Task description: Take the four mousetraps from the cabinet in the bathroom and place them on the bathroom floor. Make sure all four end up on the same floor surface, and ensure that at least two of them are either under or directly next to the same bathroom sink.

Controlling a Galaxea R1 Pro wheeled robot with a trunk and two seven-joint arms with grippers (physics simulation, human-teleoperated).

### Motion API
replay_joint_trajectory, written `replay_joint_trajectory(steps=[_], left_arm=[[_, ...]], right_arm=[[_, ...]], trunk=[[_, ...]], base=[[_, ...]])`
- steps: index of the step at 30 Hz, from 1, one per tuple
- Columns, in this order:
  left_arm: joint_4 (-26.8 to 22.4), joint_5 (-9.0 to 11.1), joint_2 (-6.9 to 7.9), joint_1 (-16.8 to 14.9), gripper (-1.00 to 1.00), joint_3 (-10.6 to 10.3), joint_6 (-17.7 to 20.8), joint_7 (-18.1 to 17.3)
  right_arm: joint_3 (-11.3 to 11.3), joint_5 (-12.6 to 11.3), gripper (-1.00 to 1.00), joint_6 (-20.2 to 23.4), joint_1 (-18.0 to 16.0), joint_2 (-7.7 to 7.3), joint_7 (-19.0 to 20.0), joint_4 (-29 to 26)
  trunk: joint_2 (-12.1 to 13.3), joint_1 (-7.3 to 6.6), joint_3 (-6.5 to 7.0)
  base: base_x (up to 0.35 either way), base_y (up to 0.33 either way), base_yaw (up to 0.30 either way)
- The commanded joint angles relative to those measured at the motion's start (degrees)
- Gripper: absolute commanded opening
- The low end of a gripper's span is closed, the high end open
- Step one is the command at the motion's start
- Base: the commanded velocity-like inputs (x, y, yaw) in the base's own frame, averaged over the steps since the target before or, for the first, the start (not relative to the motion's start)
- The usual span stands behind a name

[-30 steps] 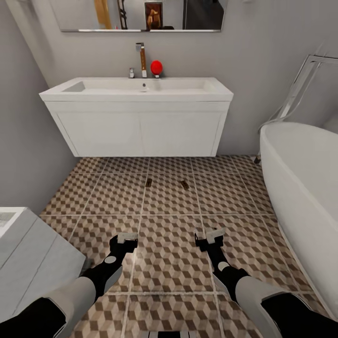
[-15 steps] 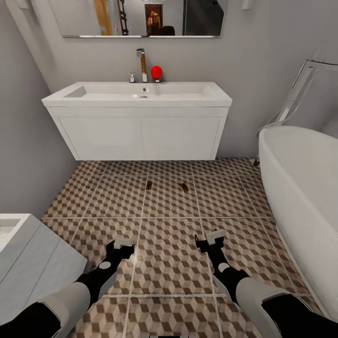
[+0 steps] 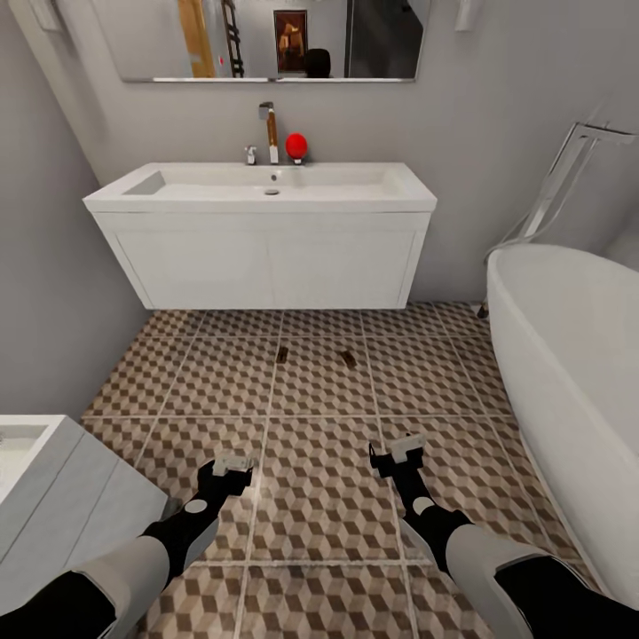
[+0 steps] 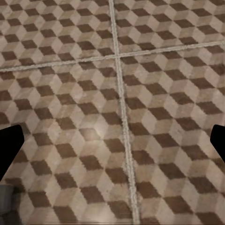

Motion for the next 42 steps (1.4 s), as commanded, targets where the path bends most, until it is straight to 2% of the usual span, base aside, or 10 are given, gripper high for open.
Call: replay_joint_trajectory(steps=[1, 33, 42], left_arm=[[0.1, 0.4, -0.03, 0.0, 1.00, -0.5, -0.1, 0.3], [1.5, 0.4, 0.12, 1.6, 1.00, -0.5, -0.1, -1.2], [2.1, 0.4, 0.10, 1.6, 1.00, -0.5, -0.1, -1.3]], right_arm=[[0.1, 0.6, 1.00, 0.0, 0.0, 0.02, -0.6, 0.1], [0.1, 0.5, 1.00, 0.1, 0.2, 0.10, -1.0, 0.1], [0.0, 0.5, 1.00, 0.1, 0.3, 0.10, -1.0, 0.1]], trunk=[[0.4, -0.23, 0.15], [13.2, -7.26, 5.89], [16.8, -9.24, 8.20]], base=[[0.000, 0.000, 0.000], [0.000, 0.000, 0.000], [0.000, 0.000, 0.000]])
